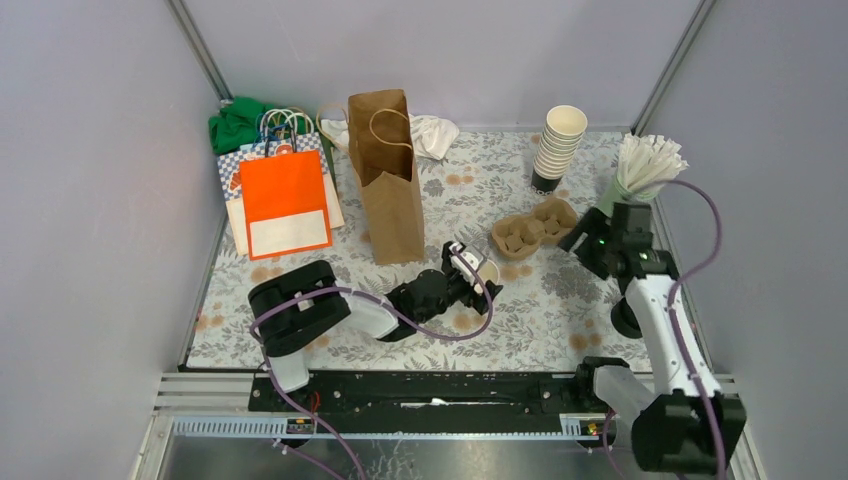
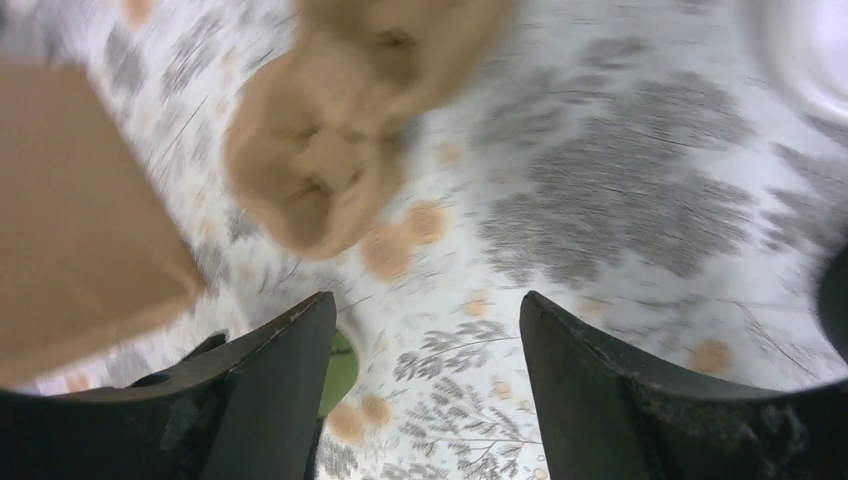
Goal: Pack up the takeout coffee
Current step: Place the coffee cup at the center of the board.
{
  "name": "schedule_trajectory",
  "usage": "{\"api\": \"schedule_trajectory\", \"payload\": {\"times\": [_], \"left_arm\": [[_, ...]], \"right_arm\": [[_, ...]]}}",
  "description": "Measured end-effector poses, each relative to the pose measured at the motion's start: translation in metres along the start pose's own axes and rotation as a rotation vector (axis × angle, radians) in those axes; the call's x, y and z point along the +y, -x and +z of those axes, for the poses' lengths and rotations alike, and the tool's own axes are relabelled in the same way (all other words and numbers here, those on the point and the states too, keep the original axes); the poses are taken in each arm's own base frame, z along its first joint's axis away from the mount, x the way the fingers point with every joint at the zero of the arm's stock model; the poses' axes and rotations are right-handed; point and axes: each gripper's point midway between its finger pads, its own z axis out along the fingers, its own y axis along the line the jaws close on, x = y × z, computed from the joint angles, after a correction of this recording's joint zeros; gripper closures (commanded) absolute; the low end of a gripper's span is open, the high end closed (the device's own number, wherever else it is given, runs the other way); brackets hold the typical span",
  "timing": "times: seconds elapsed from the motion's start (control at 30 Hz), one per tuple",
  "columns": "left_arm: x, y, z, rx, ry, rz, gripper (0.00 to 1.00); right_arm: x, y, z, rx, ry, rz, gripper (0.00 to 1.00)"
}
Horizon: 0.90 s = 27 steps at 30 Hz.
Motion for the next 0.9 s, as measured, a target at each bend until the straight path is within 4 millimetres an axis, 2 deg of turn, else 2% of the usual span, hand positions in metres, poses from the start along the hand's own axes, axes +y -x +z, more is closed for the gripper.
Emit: {"api": "schedule_trajectory", "payload": {"times": [0.07,0.13,0.23,0.37,0.53,0.67,0.9], "left_arm": [[0.001,-0.005,-0.003,0.013,-0.002,0.008,0.01],[0.003,-0.009,-0.006,0.024,0.0,0.016,0.01],[0.005,-0.005,-0.01,0.024,0.002,0.023,0.01],[0.004,0.004,-0.011,0.006,-0.001,0.024,0.01],[0.004,0.001,-0.012,0.014,-0.003,0.028,0.01],[0.004,0.0,-0.012,0.017,-0.006,0.032,0.01],[0.004,-0.004,-0.013,0.035,-0.013,0.047,0.01]], "right_arm": [[0.042,-0.014,-0.002,0.068,0.102,-0.14,0.28],[0.073,-0.026,-0.003,0.11,0.174,-0.242,0.32],[0.098,-0.047,-0.003,0.165,0.231,-0.352,0.33],[0.116,-0.072,0.0,0.228,0.249,-0.477,0.41],[0.127,-0.099,0.0,0.287,0.273,-0.605,0.45],[0.129,-0.109,-0.001,0.307,0.287,-0.659,0.45],[0.132,-0.126,0.001,0.355,0.299,-0.736,0.51]]}}
